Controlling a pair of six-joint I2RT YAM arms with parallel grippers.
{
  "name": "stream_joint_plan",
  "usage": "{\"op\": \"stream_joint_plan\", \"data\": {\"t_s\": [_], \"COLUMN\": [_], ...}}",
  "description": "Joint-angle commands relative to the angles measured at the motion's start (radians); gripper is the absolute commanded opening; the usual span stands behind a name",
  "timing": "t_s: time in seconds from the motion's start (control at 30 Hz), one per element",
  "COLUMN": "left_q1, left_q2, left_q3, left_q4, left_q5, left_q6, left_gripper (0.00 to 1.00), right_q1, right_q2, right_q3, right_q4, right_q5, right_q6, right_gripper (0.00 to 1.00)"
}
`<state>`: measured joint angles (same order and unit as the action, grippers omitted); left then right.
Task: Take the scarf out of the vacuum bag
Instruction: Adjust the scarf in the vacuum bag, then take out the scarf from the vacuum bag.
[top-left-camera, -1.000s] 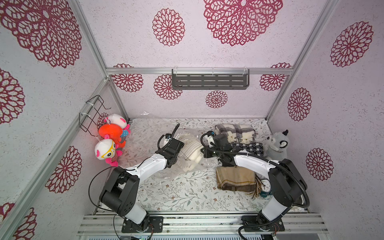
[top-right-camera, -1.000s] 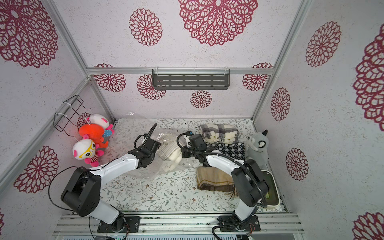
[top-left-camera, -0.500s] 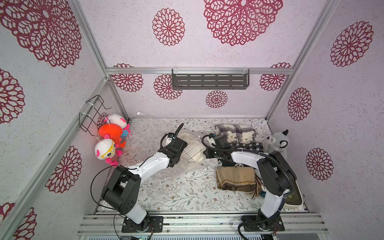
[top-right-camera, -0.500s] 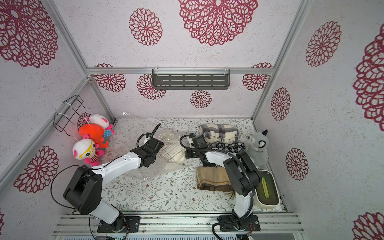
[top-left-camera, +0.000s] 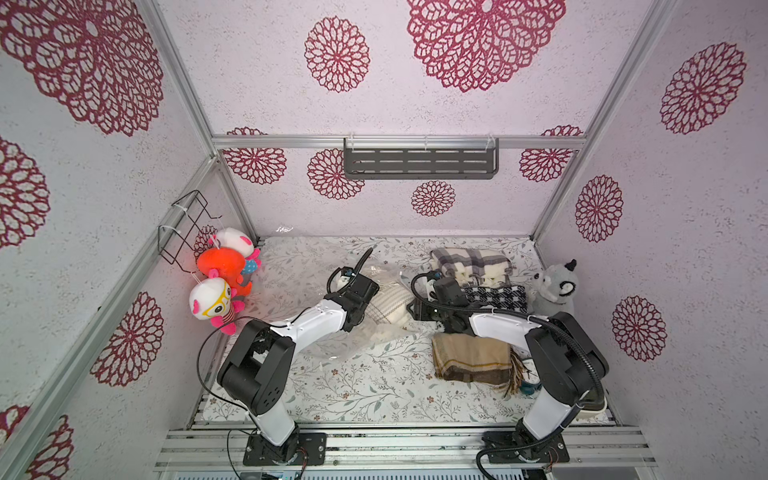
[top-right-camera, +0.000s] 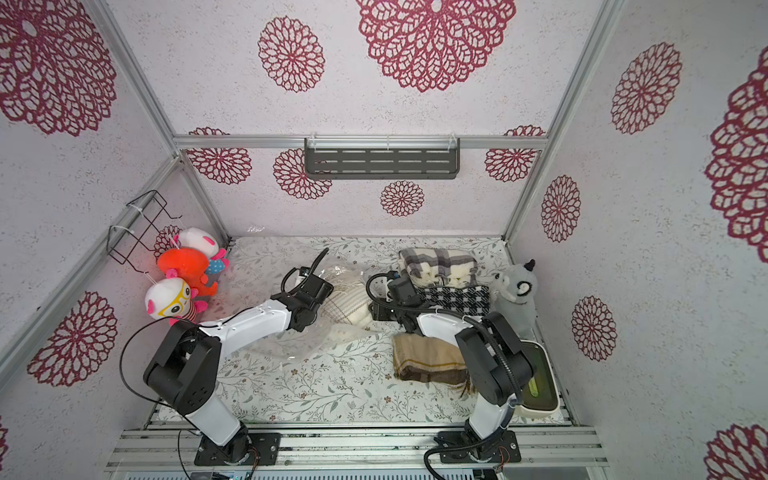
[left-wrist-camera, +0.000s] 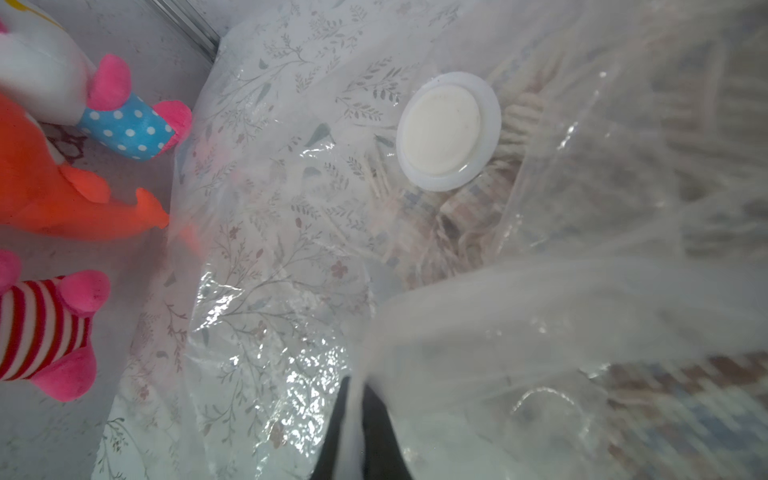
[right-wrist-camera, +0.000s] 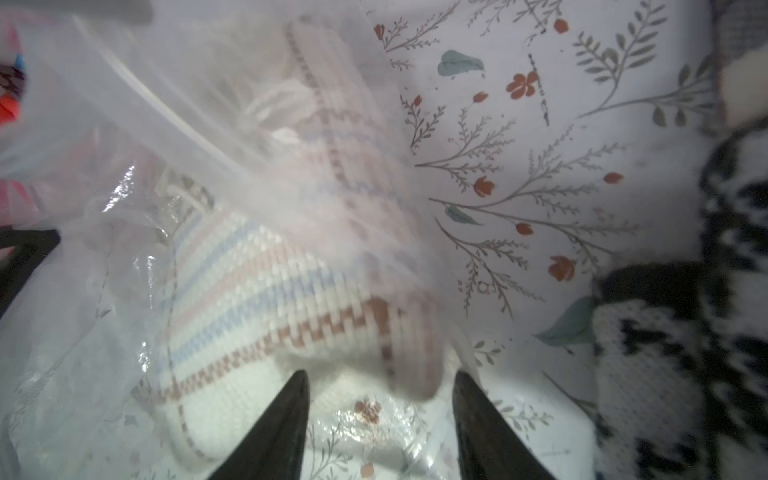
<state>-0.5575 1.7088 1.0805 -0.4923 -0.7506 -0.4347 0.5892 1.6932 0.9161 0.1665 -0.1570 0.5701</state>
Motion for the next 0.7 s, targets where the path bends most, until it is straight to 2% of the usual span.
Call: {"op": "stream_joint_plan", "data": {"t_s": [0.0,0.03,0.07,0.2,0.33,0.47,0.5,0.53,0.67], "left_q1": [-0.007,-0.007,-0.01,-0.021,-0.027,-0.036,-0.04,-0.041,-0.047], "left_q2": [0.006,0.005,0.006,0.005,-0.006,-0.026,-0.031,-0.035,-0.039], "left_q3": [0.004,0.001,0.001,0.0,-0.014,-0.034,-0.038,-0.04,-0.04], "left_q4": [0.026,0.033,0.035,0.03,0.039,0.055,0.06,0.062,0.066], "left_q5": [0.042,0.051,0.057,0.051,0.056,0.065,0.065,0.069,0.075], "left_q6": [-0.008,-0.006,-0.002,0.006,0.006,0.004,0.006,0.009,0.021], "left_gripper": [0.0,0.0,0.0,0.0,0.0,0.0,0.0,0.0,0.0], "right_q1": [0.006,0.008,0.012,0.054,0.111,0.15,0.146,0.141,0.142], "right_q2": [-0.078,-0.092,-0.099,-0.074,-0.024,0.019,0.033,0.047,0.111], "right_q3": [-0.065,-0.085,-0.09,-0.049,-0.066,-0.08,-0.098,-0.108,-0.079], "right_q4": [0.16,0.192,0.207,0.206,0.316,0.314,0.346,0.372,0.397], "right_q5": [0.042,0.046,0.047,0.063,0.057,0.152,0.157,0.157,0.164], "right_q6": [0.172,0.194,0.203,0.218,0.295,0.322,0.338,0.352,0.36], "right_gripper": [0.65,0.75,0.78,0.8,0.8,0.83,0.96,0.99,0.99]}}
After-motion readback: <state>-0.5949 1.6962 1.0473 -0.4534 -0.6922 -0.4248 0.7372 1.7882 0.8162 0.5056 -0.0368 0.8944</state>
